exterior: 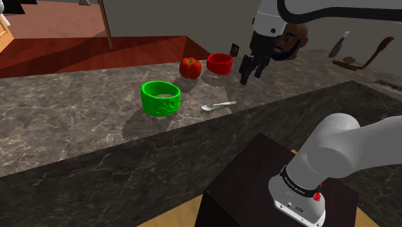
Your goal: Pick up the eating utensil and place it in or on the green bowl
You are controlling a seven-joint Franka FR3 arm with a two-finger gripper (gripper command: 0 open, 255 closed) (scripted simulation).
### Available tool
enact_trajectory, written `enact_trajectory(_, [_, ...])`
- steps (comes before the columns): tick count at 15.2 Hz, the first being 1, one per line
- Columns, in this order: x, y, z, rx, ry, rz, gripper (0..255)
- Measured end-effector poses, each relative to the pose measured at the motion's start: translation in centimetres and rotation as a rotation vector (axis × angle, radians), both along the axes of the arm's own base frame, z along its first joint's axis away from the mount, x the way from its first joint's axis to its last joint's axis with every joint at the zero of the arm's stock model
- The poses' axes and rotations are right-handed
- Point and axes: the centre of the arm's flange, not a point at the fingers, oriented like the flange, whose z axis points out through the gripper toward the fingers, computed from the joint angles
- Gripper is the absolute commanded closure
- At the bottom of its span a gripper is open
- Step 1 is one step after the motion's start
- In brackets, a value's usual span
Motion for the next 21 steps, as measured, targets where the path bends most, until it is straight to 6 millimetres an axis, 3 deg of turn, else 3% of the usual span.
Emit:
enact_trajectory(4, [1.4, 1.2, -2.0, -0.007, -0.016, -0.038, 0])
enact_trajectory(17, [12.0, 5.7, -13.7, -0.047, -0.127, -0.283, 0])
enact_trajectory(21, [12.9, 6.0, -15.5, -0.048, -0.137, -0.303, 0])
